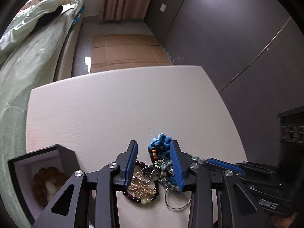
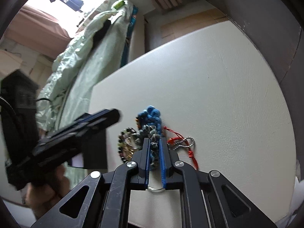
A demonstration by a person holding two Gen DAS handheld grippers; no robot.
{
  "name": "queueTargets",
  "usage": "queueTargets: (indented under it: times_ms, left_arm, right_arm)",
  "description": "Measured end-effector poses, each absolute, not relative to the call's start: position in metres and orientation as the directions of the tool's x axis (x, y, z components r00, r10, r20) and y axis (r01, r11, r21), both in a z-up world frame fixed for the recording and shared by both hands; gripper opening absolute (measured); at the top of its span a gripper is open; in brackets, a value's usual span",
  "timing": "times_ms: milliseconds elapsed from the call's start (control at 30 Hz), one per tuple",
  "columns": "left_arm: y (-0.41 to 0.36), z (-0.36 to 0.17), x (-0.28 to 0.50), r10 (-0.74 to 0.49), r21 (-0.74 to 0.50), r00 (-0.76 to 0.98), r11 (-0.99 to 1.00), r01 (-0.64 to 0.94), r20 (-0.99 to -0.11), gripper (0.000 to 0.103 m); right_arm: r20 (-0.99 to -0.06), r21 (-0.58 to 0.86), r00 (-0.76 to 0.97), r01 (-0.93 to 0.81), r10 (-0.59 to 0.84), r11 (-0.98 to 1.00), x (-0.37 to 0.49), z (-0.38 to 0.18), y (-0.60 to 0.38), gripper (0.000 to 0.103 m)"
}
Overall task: Organize jewelry
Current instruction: 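Grasp the blue beaded strands with the right tool from the pile, then lift the blue strands with the right tool and drop them into the black box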
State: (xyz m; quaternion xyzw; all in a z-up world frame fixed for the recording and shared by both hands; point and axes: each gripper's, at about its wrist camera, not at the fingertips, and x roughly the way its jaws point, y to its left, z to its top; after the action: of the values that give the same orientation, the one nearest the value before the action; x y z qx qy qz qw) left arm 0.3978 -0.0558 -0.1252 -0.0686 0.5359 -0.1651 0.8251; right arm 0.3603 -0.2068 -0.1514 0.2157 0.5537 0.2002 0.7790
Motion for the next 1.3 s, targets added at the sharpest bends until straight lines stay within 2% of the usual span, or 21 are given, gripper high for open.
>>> queueTargets:
  times_ms: [367, 400, 500, 533, 800, 1300]
  left_arm:
    - [-0.070, -0.154, 0.406, -0.302, -0.251, 0.309, 0.948, 0.194, -0.902, 0.037]
    - [-0.070, -0.157, 0.407, -0.301, -0.251, 0.303, 0.949, 0.192, -0.904, 0.034]
    - [-0.070, -0.160, 0.408, -0.335, -0.292, 0.284, 0.938, 0.185, -0.898, 0.018]
    - [-0.070, -0.158, 0.407, -0.318, -0.273, 0.298, 0.944, 0.185, -0.900, 0.012]
    - [-0.067, -0.127, 0.392, -0.355, -0.293, 0.362, 0.931, 0.216, -0.862, 0.011]
    - [-0.016, -0.048, 0.355, -0.371, -0.324, 0.517, 0.928, 0.183, -0.771, 0.011]
  right_arm:
    - [-0.718, 0.610, 0.363, -0.083, 0.594, 0.788, 0.358, -0.130, -0.224, 0.010]
    - [-0.716, 0.612, 0.366, -0.080, 0.594, 0.787, 0.358, -0.130, -0.224, 0.010]
    - [-0.710, 0.617, 0.376, -0.074, 0.595, 0.783, 0.359, -0.129, -0.227, 0.010]
    - [-0.711, 0.616, 0.379, -0.072, 0.592, 0.785, 0.360, -0.129, -0.227, 0.010]
    - [-0.698, 0.624, 0.402, -0.065, 0.592, 0.779, 0.358, -0.126, -0.233, 0.010]
    - [-0.608, 0.673, 0.437, -0.159, 0.663, 0.722, 0.351, -0.097, -0.212, 0.010]
